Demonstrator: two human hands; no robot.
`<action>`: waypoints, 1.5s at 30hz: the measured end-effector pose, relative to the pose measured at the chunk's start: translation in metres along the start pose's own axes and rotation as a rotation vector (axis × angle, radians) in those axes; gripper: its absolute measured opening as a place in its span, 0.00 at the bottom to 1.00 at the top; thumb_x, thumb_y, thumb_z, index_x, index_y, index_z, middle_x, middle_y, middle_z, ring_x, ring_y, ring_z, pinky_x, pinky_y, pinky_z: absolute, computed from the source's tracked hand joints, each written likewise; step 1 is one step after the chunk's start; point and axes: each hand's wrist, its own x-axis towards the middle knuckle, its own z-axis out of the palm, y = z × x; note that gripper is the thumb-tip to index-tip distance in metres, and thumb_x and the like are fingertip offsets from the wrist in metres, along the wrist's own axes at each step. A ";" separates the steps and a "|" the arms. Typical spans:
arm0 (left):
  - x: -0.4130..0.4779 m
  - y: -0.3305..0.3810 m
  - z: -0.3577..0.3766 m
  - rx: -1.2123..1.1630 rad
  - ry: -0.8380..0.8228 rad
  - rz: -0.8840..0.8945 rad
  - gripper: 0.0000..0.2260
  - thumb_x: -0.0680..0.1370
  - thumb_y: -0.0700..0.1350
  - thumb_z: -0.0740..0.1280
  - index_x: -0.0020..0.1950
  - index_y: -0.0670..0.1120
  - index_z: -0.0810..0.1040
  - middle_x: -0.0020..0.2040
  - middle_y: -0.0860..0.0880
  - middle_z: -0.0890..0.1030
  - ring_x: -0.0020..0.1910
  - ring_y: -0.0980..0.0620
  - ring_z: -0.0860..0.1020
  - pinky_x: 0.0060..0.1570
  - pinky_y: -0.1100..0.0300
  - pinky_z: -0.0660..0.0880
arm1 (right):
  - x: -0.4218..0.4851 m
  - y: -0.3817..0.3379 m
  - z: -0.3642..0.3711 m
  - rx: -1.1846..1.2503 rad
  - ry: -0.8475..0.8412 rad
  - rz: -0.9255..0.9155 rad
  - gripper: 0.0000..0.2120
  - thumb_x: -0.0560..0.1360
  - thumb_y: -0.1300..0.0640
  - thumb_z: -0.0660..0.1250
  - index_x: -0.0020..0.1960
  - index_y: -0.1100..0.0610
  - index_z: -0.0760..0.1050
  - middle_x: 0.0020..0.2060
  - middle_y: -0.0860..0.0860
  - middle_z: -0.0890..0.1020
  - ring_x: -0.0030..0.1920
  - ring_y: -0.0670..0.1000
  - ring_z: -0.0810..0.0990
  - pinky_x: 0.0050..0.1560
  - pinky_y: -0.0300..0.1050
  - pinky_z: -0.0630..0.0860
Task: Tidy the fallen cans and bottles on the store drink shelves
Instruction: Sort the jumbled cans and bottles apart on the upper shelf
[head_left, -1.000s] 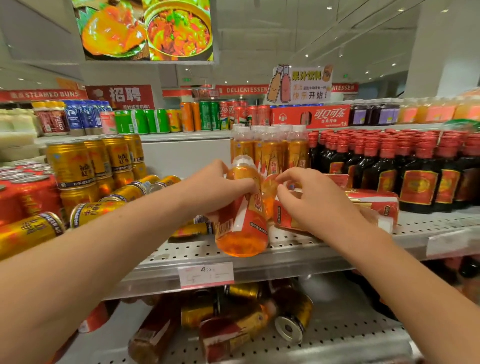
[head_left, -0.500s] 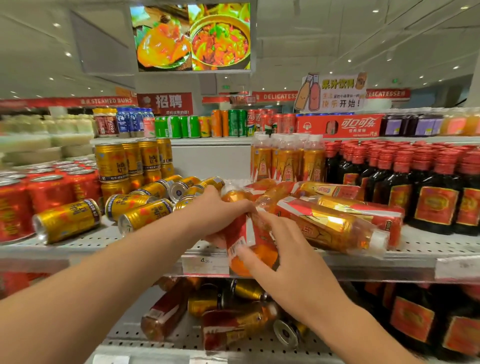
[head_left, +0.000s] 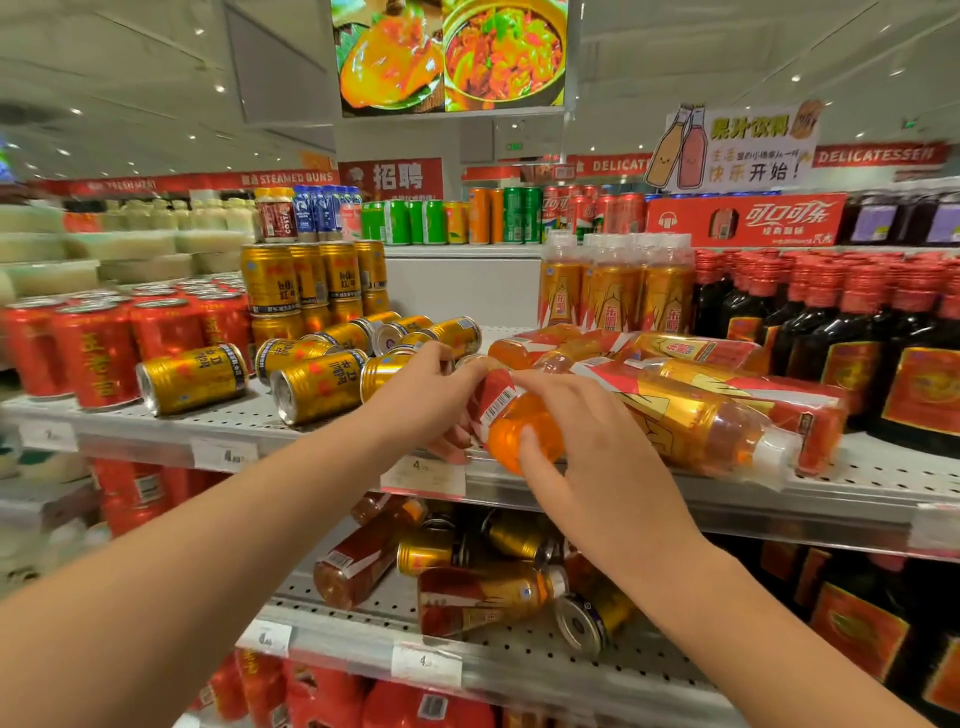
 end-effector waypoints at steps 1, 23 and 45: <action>-0.001 -0.005 -0.005 0.022 -0.002 0.047 0.20 0.83 0.54 0.64 0.73 0.51 0.67 0.42 0.43 0.84 0.34 0.49 0.86 0.33 0.50 0.84 | 0.000 0.000 0.000 0.000 0.005 0.006 0.23 0.81 0.46 0.61 0.75 0.42 0.64 0.67 0.43 0.72 0.68 0.41 0.65 0.61 0.28 0.60; 0.055 -0.061 -0.085 1.197 0.258 0.762 0.25 0.78 0.65 0.63 0.69 0.51 0.72 0.61 0.49 0.76 0.56 0.46 0.75 0.57 0.51 0.71 | 0.026 -0.013 0.033 -0.026 0.027 0.098 0.28 0.75 0.42 0.69 0.71 0.41 0.62 0.60 0.36 0.67 0.61 0.39 0.66 0.58 0.39 0.71; 0.077 -0.074 -0.109 1.218 0.207 0.846 0.25 0.81 0.64 0.57 0.73 0.51 0.68 0.62 0.51 0.78 0.58 0.48 0.78 0.57 0.53 0.74 | 0.037 -0.031 0.043 -0.247 0.002 0.198 0.27 0.77 0.44 0.63 0.74 0.46 0.63 0.67 0.44 0.69 0.67 0.46 0.66 0.69 0.48 0.69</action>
